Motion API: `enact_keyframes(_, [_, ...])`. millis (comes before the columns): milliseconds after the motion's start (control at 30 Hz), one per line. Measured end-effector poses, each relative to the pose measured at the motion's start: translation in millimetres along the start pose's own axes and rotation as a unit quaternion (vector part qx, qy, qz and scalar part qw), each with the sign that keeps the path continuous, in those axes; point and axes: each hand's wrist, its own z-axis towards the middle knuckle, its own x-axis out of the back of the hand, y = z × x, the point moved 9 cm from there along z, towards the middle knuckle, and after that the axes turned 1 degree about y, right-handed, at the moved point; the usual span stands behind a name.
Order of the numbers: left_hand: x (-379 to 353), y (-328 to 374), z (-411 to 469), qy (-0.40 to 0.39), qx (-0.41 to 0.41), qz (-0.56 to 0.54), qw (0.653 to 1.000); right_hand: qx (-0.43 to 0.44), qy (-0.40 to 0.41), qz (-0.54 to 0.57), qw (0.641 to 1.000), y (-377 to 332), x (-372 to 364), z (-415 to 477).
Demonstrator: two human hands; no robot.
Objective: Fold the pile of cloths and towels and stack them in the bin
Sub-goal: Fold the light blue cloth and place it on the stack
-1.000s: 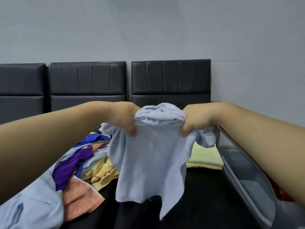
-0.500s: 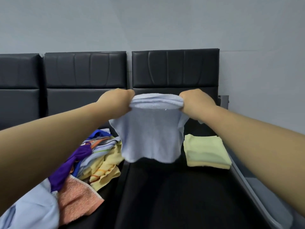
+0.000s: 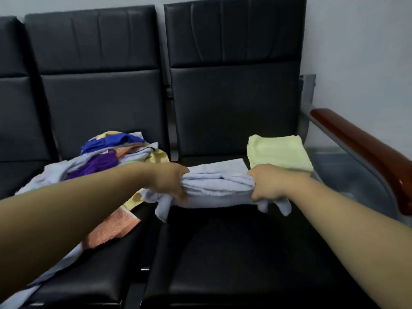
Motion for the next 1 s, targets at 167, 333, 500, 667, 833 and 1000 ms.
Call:
enact_keyframes(167, [-58.0, -14.1, 19.2, -0.085, 0.015, -0.039, 0.996, 0.008, -0.011, 0.063, 0.998, 20.2, -48.1, 15.4])
enact_keyframes(333, [-66.6, -27.3, 29.4, -0.033, 0.014, -0.062, 0.997, 0.028, 0.017, 0.108, 0.994, 24.5, -47.0, 26.6])
enact_keyframes(500, [-78.6, -37.3, 37.4, 0.026, 0.022, -0.156, 0.987, 0.035, 0.007, 0.141, 0.989, 13.8, -58.5, 35.7])
enact_keyframes(667, [-92.3, -42.3, 24.5, -0.018, 0.043, -0.178, 0.983, 0.004, -0.041, 0.108, 0.993, 7.6, -68.0, 25.6])
enact_keyframes(833, [-118.4, -35.6, 4.1, -0.126, 0.038, -0.215, 0.968, -0.071, -0.145, 0.158, 0.974, 9.1, -90.7, 3.0])
enact_keyframes(1000, [-123.7, -25.4, -11.6, -0.166, 0.047, -0.253, 0.952, -0.087, -0.163, 0.1, 0.978, 12.4, -96.4, -7.6])
